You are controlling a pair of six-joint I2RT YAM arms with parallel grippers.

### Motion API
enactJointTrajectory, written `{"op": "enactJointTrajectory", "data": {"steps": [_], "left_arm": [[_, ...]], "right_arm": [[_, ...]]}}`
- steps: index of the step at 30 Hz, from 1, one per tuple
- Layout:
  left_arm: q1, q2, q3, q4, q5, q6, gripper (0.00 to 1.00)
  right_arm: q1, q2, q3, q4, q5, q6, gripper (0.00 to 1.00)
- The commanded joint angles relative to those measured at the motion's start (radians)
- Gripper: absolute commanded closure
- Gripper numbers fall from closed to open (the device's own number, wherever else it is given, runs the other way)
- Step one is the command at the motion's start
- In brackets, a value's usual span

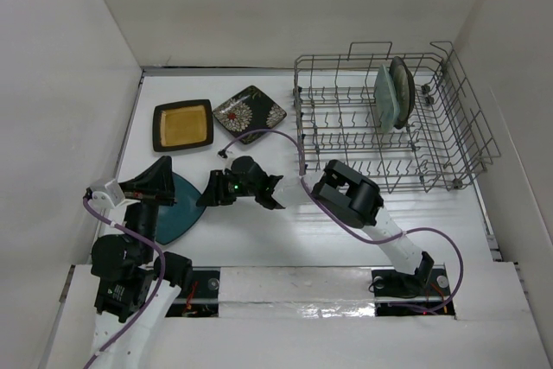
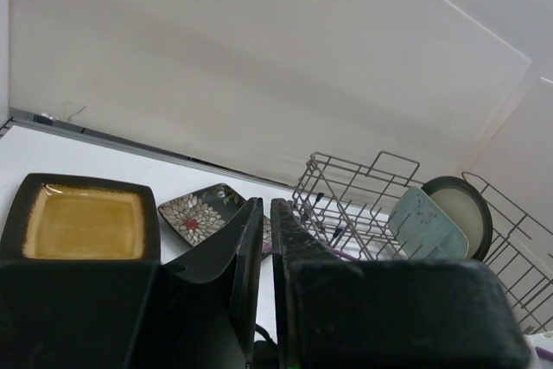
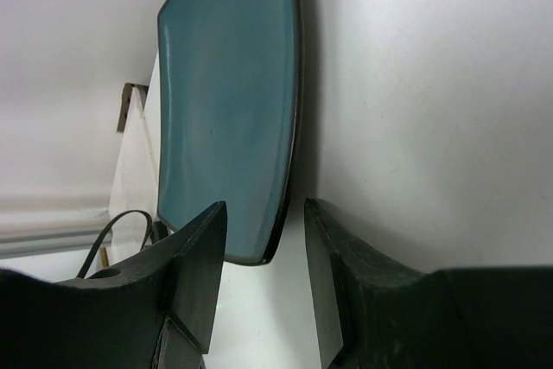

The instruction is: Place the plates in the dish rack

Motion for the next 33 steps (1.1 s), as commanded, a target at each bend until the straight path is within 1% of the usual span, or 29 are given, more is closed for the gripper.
{"op": "enactJointTrajectory", "data": {"steps": [1,4,10,14,15,17,18,19,20,21,22,26,27,28,29,30,33], "left_arm": [[0.003,-0.011,0.012,0.040,0.010,0.006,0.93],[0.003,-0.014,0.011,0.042,0.012,0.006,0.93],[0.003,-0.018,0.011,0.042,0.010,0.009,0.93],[0.003,-0.017,0.012,0.040,0.007,0.011,0.93],[0.003,-0.017,0.012,0.040,0.009,0.011,0.93],[0.003,-0.018,0.012,0.043,0.004,0.012,0.93],[0.003,-0.020,0.012,0.040,0.004,0.015,0.93],[0.003,-0.020,0.014,0.039,0.004,0.014,0.93],[0.003,-0.023,0.014,0.039,0.006,0.014,0.93],[0.003,-0.024,0.012,0.040,0.006,0.012,0.93],[0.003,-0.027,0.012,0.042,0.003,0.014,0.93],[0.003,-0.027,0.012,0.040,0.006,0.014,0.93],[0.003,-0.027,0.012,0.040,0.006,0.012,0.93],[0.003,-0.029,0.012,0.040,0.006,0.012,0.93],[0.003,-0.029,0.012,0.040,0.006,0.012,0.93],[0.003,-0.027,0.012,0.040,0.006,0.012,0.93],[0.003,-0.034,0.014,0.037,0.007,0.011,0.93]], "right_arm": [[0.024,0.020,0.000,-0.120,-0.012,-0.039,0.51],[0.033,0.037,0.049,-0.151,-0.024,-0.056,0.49],[0.033,0.103,0.118,-0.169,-0.074,-0.035,0.49],[0.033,0.130,0.140,-0.168,-0.107,-0.018,0.55],[0.033,0.134,0.141,-0.168,-0.107,-0.018,0.60],[0.033,0.137,0.140,-0.171,-0.101,-0.016,0.66],[0.033,0.140,0.144,-0.172,-0.105,-0.018,0.73],[0.033,0.143,0.146,-0.175,-0.108,-0.018,0.77],[0.033,0.146,0.147,-0.175,-0.108,-0.015,0.85],[0.033,0.146,0.144,-0.172,-0.107,-0.012,0.98],[0.033,0.143,0.137,-0.153,-0.107,-0.007,1.00],[0.033,0.098,0.098,-0.094,-0.101,0.007,1.00],[0.033,0.065,0.094,-0.088,-0.091,0.004,1.00],[0.033,0.043,0.060,-0.030,-0.088,0.004,1.00],[0.033,0.001,0.043,-0.001,-0.090,0.022,1.00],[0.033,0.000,0.031,0.019,-0.093,0.027,1.00],[0.033,-0.089,-0.020,0.119,-0.093,0.057,1.00]]}}
